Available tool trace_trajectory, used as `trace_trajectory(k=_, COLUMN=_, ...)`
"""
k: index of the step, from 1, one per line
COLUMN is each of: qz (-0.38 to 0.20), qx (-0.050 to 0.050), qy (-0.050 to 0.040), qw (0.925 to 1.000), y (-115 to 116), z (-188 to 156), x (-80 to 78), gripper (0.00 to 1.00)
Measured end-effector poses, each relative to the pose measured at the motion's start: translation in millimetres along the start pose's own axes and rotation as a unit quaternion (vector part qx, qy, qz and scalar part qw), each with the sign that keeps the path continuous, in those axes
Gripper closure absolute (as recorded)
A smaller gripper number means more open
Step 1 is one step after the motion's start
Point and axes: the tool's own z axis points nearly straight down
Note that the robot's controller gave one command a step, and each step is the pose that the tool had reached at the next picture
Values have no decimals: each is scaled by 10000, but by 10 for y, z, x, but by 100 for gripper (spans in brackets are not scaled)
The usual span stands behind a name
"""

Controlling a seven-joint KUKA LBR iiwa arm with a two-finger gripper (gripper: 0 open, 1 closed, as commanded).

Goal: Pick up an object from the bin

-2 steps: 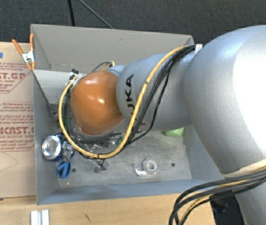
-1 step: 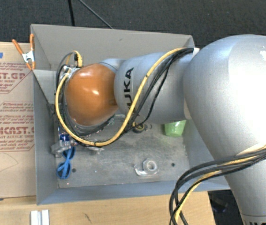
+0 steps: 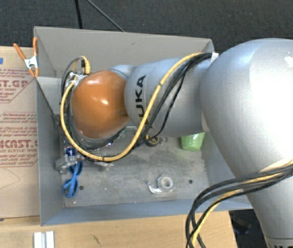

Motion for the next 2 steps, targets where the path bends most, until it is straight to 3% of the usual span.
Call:
trace_trajectory(k=1, qz=-2, qx=-1, qy=-4, qw=10000, y=1, z=-4, x=-5, gripper=100)
trace_trajectory(k=2, qz=8, qx=40, qy=5, qw=10000, y=-15, z=-758, x=-36, gripper=100)
